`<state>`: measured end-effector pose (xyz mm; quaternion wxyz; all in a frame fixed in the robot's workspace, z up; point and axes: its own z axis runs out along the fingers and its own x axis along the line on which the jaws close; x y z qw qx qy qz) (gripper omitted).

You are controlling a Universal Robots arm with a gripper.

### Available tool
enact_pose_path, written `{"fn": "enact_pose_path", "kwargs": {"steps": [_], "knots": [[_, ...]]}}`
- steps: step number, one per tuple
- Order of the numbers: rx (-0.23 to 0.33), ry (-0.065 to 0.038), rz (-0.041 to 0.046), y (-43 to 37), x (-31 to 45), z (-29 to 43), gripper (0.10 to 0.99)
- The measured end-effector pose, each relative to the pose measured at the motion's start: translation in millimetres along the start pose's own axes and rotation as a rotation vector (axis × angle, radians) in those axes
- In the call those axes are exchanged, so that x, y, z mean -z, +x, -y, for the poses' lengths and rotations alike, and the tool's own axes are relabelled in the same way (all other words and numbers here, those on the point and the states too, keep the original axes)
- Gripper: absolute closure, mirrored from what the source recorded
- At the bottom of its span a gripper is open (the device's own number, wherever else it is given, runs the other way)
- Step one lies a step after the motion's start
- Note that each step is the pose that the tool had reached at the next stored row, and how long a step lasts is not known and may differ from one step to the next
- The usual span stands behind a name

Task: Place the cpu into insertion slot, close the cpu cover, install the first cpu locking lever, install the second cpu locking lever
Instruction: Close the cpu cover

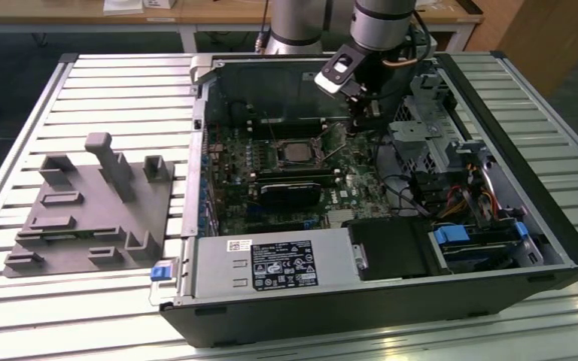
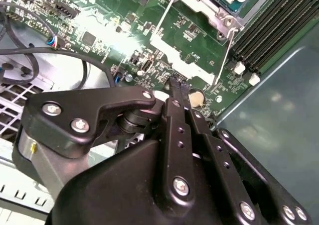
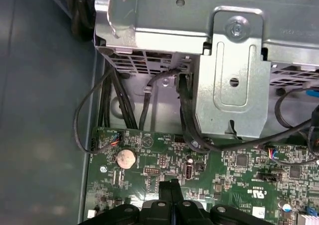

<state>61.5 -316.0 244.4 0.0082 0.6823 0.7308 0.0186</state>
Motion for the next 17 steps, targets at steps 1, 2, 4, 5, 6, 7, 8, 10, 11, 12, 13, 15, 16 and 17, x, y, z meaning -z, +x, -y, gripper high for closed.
{"fn": "enact_pose_path", "kwargs": {"steps": [1, 2, 4, 5, 6, 7, 8, 10, 11, 12, 13, 15, 16, 17], "knots": [[0.0, 0.0, -0.0001, 0.1, -0.2, 1.1, 0.98], [0.0, 0.0, -0.0001, 0.1, -0.3, 2.1, 0.98], [0.0, 0.0, 0.0001, 0.2, -0.3, 4.3, 0.98], [0.0, 0.0, 0.0, 0.4, -0.3, 5.7, 0.98], [0.0, 0.0, 0.0, 0.5, -0.3, 7.5, 0.98], [0.0, 0.0, 0.0, 0.6, -0.3, 9.4, 0.98], [0.0, 0.0, 0.0, 0.8, -0.2, 11.5, 0.98], [0.0, 0.0, 0.0, 1.1, 0.0, 16.1, 0.98], [0.0, 0.0, 0.0001, 1.2, 0.1, 18.6, 0.98], [0.0, 0.0, 0.0, 1.4, 0.1, 20.8, 0.98], [0.0, 0.0, -0.0001, 1.5, 0.0, 22.8, 0.98], [0.0, 0.0, -0.0003, 1.8, -0.4, 26.3, 0.98], [0.0, 0.0, -0.0002, 1.9, -0.6, 28.0, 0.98], [0.0, 0.0, 0.0, 2.0, -0.9, 29.9, 0.98]]}}
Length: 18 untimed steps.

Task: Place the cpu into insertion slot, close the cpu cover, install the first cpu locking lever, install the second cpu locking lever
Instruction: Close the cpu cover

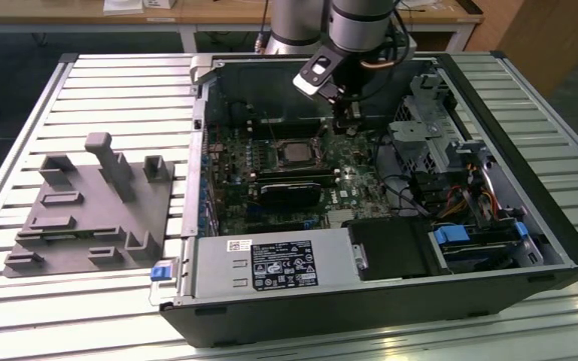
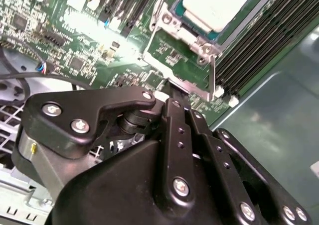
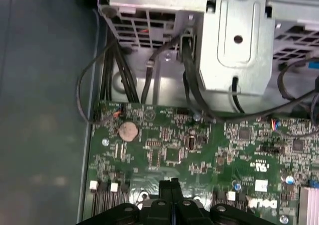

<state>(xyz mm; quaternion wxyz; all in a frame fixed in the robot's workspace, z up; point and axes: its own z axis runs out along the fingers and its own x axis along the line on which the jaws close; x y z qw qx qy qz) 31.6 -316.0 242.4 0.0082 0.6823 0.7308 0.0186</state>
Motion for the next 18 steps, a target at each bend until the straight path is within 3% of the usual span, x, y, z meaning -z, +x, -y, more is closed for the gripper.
{"fn": "enact_pose_path", "kwargs": {"steps": [8, 14, 18], "knots": [[0.0, 0.0, 0.0005, 0.7, -5.1, 11.7, 0.98], [0.0, 0.0, 0.0005, 1.5, -6.5, 24.3, 0.98], [0.0, 0.0, 0.0005, 1.7, -8.4, 27.3, 0.98]]}}
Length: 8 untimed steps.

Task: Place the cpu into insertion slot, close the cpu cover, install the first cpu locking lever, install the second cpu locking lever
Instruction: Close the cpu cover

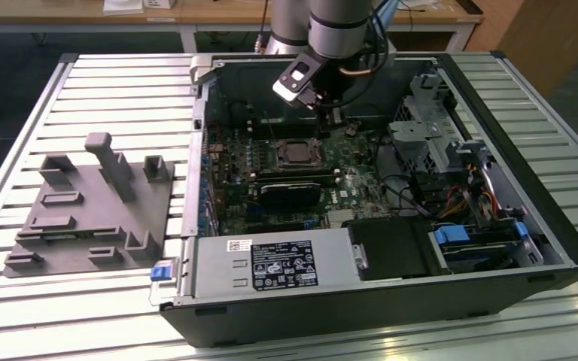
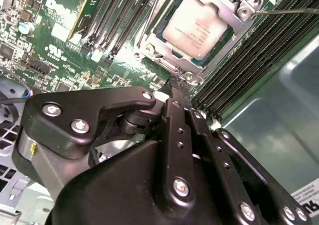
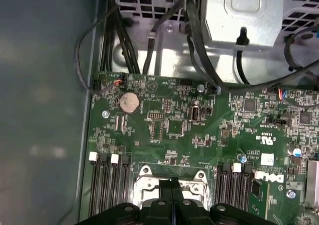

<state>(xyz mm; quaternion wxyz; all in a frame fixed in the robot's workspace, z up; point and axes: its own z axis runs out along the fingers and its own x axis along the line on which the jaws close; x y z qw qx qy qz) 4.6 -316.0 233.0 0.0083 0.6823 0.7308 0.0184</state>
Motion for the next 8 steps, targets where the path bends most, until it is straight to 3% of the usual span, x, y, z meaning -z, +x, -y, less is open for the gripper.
{"fn": "enact_pose_path", "kwargs": {"steps": [8], "knots": [[0.0, 0.0, 0.0003, -0.1, -4.3, 5.8, 0.98]]}}
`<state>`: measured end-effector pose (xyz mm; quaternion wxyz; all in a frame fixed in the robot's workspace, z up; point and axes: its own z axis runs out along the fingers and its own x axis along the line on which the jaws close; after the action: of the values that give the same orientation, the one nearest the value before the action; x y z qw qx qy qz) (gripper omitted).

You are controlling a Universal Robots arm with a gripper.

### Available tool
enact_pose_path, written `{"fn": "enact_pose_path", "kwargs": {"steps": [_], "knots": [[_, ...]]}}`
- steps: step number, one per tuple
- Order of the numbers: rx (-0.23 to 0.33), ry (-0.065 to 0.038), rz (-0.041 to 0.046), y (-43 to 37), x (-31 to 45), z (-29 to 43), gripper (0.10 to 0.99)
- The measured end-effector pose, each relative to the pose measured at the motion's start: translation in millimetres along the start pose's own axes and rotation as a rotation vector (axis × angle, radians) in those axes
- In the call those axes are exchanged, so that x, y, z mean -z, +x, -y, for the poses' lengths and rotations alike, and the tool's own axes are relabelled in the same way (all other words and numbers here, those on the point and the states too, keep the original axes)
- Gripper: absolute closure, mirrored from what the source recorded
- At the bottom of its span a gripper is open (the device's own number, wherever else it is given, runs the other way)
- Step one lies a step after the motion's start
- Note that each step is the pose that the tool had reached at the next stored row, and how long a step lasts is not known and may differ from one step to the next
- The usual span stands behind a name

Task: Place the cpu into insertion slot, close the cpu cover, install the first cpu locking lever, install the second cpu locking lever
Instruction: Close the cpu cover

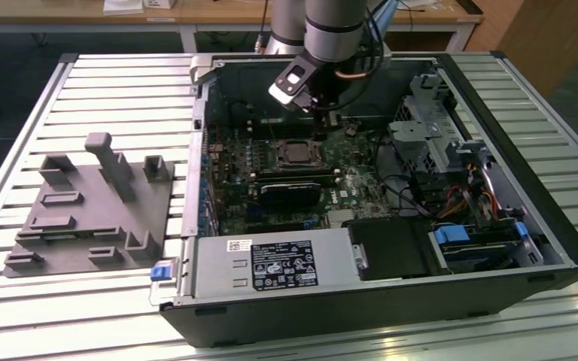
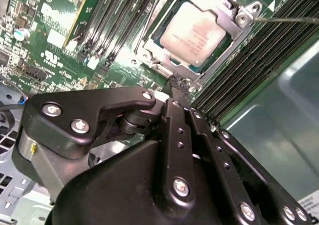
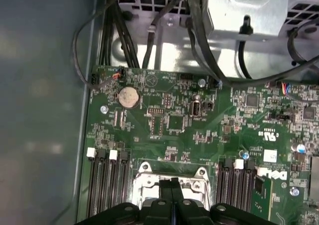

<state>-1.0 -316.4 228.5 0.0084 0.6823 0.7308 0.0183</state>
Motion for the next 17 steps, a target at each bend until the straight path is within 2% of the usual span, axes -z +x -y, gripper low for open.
{"fn": "enact_pose_path", "kwargs": {"steps": [11, 17], "knots": [[0.0, 0.0, -0.0004, 0.8, -0.5, 10.6, 0.98], [0.0, 0.0, -0.0003, 1.3, -9.1, 19.7, 0.98]]}}
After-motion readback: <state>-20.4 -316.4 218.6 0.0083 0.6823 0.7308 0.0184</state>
